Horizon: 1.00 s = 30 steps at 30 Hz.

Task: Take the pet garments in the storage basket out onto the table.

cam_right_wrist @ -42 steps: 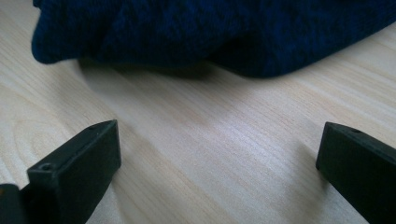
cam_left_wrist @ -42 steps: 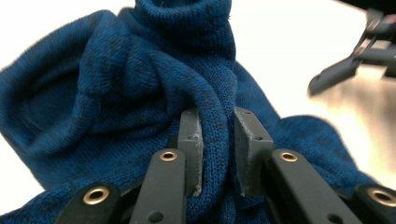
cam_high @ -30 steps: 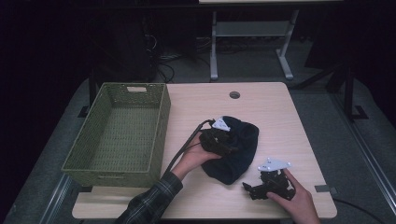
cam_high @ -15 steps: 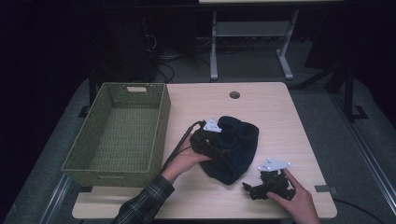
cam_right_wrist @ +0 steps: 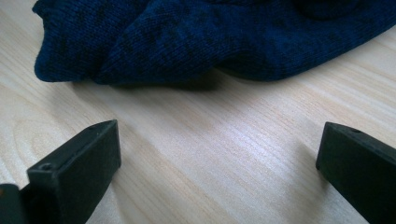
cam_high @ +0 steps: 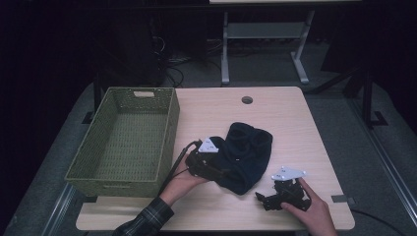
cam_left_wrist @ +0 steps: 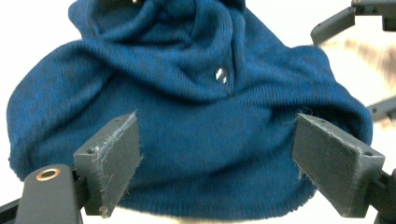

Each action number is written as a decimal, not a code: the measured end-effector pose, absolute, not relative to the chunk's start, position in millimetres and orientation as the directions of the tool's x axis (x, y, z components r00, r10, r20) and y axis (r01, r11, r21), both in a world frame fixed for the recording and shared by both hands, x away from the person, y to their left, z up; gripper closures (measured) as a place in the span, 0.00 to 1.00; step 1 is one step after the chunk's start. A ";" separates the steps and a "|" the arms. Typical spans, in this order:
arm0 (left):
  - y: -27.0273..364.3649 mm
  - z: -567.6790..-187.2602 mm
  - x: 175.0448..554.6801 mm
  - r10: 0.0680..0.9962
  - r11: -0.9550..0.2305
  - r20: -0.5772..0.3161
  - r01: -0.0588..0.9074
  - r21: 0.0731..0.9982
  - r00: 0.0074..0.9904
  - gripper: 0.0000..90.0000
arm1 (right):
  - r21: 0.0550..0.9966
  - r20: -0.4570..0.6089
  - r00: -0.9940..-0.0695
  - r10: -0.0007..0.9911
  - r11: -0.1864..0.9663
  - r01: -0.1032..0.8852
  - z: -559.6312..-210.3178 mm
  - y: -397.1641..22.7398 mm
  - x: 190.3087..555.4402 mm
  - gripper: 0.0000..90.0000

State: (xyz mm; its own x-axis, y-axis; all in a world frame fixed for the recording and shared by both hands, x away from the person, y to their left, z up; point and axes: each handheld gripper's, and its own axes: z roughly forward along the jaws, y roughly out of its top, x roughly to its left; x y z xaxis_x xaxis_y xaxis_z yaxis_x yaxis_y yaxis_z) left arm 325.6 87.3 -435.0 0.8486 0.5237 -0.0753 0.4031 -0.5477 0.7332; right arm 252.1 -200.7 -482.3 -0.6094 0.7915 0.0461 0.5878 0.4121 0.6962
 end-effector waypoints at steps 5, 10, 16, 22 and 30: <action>94.6 -440.9 318.0 0.534 -0.549 -0.077 0.415 0.726 0.842 0.17 | 0.696 0.048 -0.609 0.792 0.411 0.589 -482.3 -200.7 252.1 0.00; 102.1 -451.7 304.5 0.553 -0.560 -0.083 0.444 0.700 0.829 0.16 | 0.696 0.047 -0.609 0.792 0.412 0.589 -482.3 -200.7 252.1 0.00; 110.8 -460.5 293.2 0.570 -0.578 -0.074 0.464 0.671 0.818 0.16 | 0.696 0.047 -0.609 0.792 0.412 0.589 -482.3 -200.7 252.1 0.00; 108.3 -468.9 287.6 0.556 -0.627 -0.017 0.434 0.647 0.831 0.15 | 0.696 0.047 -0.609 0.792 0.412 0.588 -482.3 -200.7 252.1 0.00; 115.0 -477.9 286.4 0.552 -0.580 -0.003 0.386 0.717 0.834 0.14 | 0.696 0.047 -0.609 0.792 0.412 0.589 -482.3 -200.7 252.0 0.00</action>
State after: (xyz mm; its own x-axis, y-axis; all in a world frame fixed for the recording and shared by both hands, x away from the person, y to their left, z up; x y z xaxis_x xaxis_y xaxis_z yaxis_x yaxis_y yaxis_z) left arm 286.4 115.0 -477.9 0.8339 0.5519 -0.0028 0.3861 -0.5798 0.7175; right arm 252.0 -200.7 -482.3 -0.6090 0.7917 0.0470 0.5888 0.4116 0.6956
